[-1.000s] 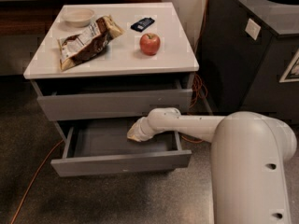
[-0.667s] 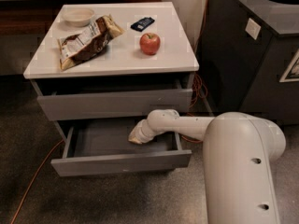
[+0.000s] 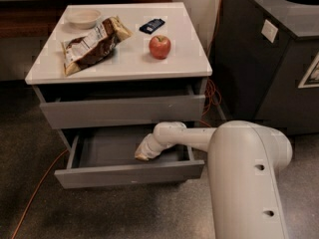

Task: Open middle drawer

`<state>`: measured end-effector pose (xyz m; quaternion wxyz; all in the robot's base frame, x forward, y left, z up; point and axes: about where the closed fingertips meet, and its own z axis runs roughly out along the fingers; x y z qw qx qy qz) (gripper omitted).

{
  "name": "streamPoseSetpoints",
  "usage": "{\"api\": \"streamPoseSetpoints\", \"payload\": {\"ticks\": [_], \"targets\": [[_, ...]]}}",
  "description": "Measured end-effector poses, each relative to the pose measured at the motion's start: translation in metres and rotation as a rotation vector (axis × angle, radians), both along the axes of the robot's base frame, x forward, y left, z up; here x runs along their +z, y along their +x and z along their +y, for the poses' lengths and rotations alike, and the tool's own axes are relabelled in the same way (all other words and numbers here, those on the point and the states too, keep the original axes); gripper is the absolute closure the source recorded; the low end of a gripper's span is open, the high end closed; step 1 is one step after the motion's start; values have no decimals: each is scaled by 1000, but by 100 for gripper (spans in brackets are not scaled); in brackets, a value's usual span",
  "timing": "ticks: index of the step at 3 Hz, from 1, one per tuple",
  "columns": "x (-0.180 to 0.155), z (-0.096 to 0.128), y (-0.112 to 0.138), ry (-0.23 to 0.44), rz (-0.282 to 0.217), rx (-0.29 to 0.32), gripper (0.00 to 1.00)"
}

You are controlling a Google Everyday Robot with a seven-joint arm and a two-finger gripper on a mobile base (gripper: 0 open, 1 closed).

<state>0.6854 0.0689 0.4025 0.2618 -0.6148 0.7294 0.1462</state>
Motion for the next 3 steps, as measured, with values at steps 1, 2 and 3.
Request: {"api": "streamPoseSetpoints", "payload": {"ticks": [1,2,3], "targets": [[-5,6,-16,8,28,14,100],[-4,12,-34,11,49,36,100],[-5,15,-54,11,76,52,100]]}}
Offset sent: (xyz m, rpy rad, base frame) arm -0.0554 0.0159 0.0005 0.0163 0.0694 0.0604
